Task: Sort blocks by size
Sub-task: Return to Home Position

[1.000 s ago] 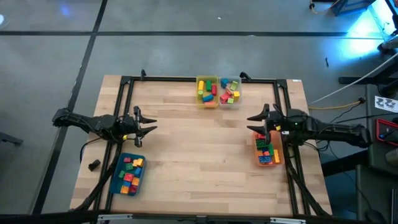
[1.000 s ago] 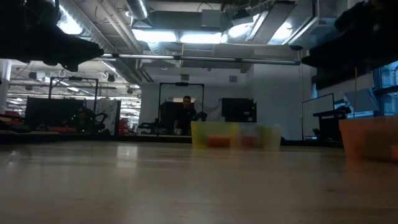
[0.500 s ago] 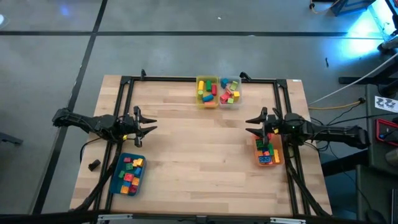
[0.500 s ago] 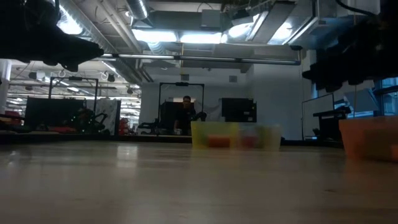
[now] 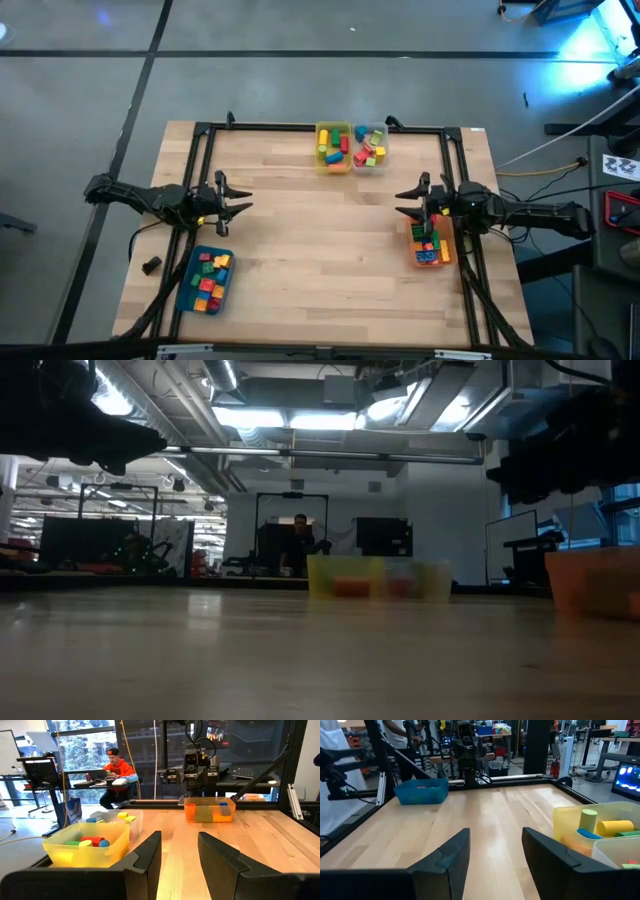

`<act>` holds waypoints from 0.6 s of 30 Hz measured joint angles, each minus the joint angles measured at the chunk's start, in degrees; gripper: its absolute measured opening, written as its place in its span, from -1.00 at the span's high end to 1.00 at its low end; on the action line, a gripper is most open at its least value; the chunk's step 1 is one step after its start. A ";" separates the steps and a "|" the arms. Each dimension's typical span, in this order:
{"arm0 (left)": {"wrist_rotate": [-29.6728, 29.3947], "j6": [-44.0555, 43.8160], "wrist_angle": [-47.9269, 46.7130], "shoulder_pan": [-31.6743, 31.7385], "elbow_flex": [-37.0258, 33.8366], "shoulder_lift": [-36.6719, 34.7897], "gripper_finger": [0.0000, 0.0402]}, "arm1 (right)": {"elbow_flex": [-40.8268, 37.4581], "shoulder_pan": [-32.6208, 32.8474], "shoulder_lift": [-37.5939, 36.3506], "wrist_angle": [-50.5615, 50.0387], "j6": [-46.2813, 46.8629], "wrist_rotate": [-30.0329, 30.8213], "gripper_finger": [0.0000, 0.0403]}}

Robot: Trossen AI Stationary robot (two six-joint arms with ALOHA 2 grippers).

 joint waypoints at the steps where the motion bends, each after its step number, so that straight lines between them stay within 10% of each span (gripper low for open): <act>1: 0.01 0.00 0.00 0.00 0.00 0.00 0.43 | -0.01 0.00 0.00 -0.13 -0.57 0.00 0.10; 18: 0.01 0.00 0.00 0.00 0.00 0.00 0.43 | 0.53 0.00 0.02 -7.22 -3.94 3.55 0.10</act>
